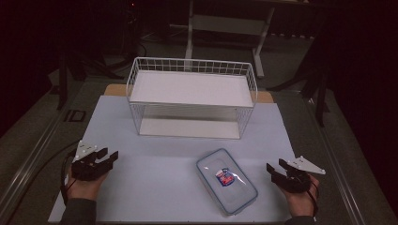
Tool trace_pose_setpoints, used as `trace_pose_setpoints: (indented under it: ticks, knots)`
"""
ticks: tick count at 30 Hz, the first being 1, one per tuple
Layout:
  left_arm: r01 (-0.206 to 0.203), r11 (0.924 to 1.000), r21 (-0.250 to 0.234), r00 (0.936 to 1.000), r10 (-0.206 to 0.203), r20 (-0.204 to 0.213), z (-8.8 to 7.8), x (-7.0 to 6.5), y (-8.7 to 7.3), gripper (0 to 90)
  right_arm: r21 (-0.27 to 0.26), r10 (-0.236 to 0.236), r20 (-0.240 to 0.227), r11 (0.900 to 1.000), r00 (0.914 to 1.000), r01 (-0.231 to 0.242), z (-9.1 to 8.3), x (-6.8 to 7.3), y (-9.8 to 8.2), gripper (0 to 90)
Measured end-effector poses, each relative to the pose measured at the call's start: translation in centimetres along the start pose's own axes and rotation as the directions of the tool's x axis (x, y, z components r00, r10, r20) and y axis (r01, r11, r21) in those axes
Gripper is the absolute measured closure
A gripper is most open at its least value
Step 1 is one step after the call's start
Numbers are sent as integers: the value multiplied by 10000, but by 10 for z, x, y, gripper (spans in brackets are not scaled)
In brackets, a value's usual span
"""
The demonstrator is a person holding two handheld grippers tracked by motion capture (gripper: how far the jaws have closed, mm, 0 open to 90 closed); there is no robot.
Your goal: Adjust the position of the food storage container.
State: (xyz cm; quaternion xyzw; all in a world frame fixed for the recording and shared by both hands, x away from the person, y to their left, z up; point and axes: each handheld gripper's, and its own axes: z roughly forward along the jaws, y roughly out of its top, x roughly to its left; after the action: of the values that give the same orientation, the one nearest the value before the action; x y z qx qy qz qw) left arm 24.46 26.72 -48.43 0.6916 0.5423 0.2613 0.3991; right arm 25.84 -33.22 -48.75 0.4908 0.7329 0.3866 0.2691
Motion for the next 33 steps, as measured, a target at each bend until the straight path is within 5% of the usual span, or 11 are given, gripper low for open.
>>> trace_pose_setpoints:
  ticks: [7, 11, 15, 23, 24, 28, 33]
  knots:
    - [79, 9995, -295, 9997, -71, 253, -4, 2, 1, 544, -642, -372, -931, 9974, 9950, 313, -18, 12, 7, 519]
    - [119, 9994, -332, 9993, -108, 345, -4, 3, 1, 547, -712, -1063, -2012, 9930, 9738, 937, -17, 18, 8, 610]
    - [41, 9993, -366, 9993, -27, 366, -4, 2, 1, 544, -610, -1515, -2546, 9882, 9551, 1405, -17, 22, 8, 759]
    - [-9, 9994, -347, 9992, 23, 407, -2, 0, 1, 543, -656, -1546, -3053, 9878, 9396, 1412, -23, 27, 7, 878]
    - [-87, 9996, -278, 9991, 98, 409, -1, -2, 0, 543, -502, -1736, -3423, 9848, 9234, 1665, -26, 33, 4, 894]
    - [-217, 9994, -279, 9989, 229, 408, 0, -6, 0, 543, -256, -2140, -4038, 9745, 8894, 2229, -30, 42, -2, 896]
    - [-467, 9986, -249, 9980, 477, 417, 1, -10, 1, 543, -136, -2704, -4798, 9535, 8346, 3012, -35, 54, -6, 896]
